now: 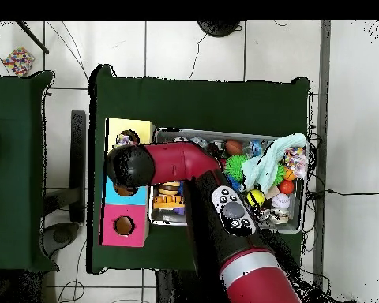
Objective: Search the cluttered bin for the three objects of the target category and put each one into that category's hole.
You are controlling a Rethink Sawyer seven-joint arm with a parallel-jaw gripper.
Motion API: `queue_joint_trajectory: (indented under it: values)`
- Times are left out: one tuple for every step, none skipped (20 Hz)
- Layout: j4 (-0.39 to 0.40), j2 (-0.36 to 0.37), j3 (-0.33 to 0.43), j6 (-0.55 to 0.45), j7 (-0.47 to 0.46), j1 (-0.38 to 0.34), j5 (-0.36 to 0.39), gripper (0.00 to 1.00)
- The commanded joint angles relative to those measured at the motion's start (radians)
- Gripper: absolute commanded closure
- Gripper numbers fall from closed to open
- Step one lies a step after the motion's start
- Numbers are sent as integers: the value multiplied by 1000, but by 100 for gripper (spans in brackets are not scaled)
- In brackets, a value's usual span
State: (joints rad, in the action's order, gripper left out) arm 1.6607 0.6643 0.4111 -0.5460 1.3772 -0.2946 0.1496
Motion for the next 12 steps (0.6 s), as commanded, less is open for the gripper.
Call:
queue_joint_trajectory:
  values:
    - [28, -33, 62, 126, 97, -9, 18, 100]
    - [23, -36, 61, 129, 95, -7, 20, 100]
    - [20, -37, 61, 134, 93, -8, 21, 100]
    - [15, -39, 59, 133, 89, -6, 22, 100]
    - [10, -42, 58, 133, 87, -5, 22, 100]
    - [8, -45, 56, 133, 86, -4, 22, 100]
    - [5, -47, 54, 133, 85, -3, 22, 100]
    - [0, -52, 49, 130, 82, 0, 24, 100]
    - [-5, -57, 40, 120, 78, 6, 30, 100]
    - [-13, -62, 28, 108, 73, 13, 37, 100]
    - [-21, -68, 16, 95, 69, 19, 44, 100]
    - [-27, -71, 2, 81, 70, 27, 48, 100]
